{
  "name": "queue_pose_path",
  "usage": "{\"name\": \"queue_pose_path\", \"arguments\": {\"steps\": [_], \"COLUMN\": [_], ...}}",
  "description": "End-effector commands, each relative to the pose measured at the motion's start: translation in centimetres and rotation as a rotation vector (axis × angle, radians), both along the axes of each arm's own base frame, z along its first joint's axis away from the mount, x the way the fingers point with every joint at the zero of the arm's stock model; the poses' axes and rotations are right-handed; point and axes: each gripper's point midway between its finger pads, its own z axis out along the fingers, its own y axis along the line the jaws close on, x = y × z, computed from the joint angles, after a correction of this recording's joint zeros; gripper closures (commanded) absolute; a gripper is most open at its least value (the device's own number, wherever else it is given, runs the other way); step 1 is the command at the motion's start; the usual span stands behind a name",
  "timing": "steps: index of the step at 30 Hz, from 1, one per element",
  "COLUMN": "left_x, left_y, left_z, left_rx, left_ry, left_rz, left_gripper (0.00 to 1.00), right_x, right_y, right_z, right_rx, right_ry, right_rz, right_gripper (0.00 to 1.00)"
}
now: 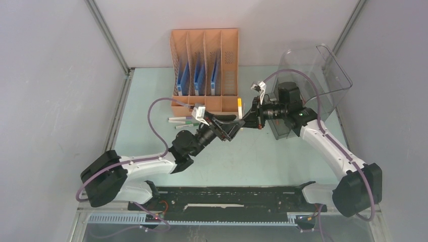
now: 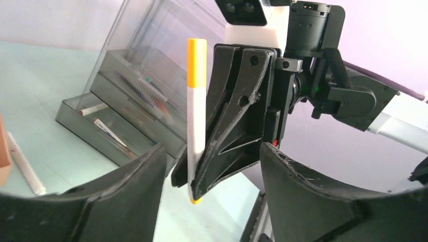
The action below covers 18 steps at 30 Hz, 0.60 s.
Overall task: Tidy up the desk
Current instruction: Place the stationery in the drawer.
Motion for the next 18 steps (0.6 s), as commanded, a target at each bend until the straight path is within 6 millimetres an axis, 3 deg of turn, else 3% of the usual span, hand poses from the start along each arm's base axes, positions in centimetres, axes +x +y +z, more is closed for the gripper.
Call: {"name": "queue_pose_path", "arguments": {"steps": [1, 7, 14, 16, 18], "left_x": [-0.7, 0.1, 1.7, 1.9, 2.1], "left_y": [2.2, 7.1, 14.3, 15.8, 16.7], "left_z": [0.2, -4.2, -8.7, -10.1, -10.2], "left_rx": [0.122, 0.381, 0.628, 0.651, 0.614], "left_ry": [-0.154, -0.172, -0.098, -0.082, -0.07], "left_rz": [0.039, 0.193, 0.463, 0.527, 0.564], "left_gripper": [0.21, 0.01, 0.0, 0.0, 0.0], "right_x": [0.6, 2.0, 5.8, 7.4, 8.9], "right_y": [-0.9, -2.3, -5.4, -6.8, -8.1], "right_z": [0.6, 0.1, -1.5, -2.2, -2.8], "right_rx": [-0.049, -0.146, -0.371, -0.458, -0.537], "right_ry": [-0.156, -0.275, -0.383, -0.394, -0.401], "right_rz": [-0.049, -0.119, -0.269, -0.343, -0.414], "right_gripper": [1.0, 1.0, 1.0, 1.0, 1.0]}}
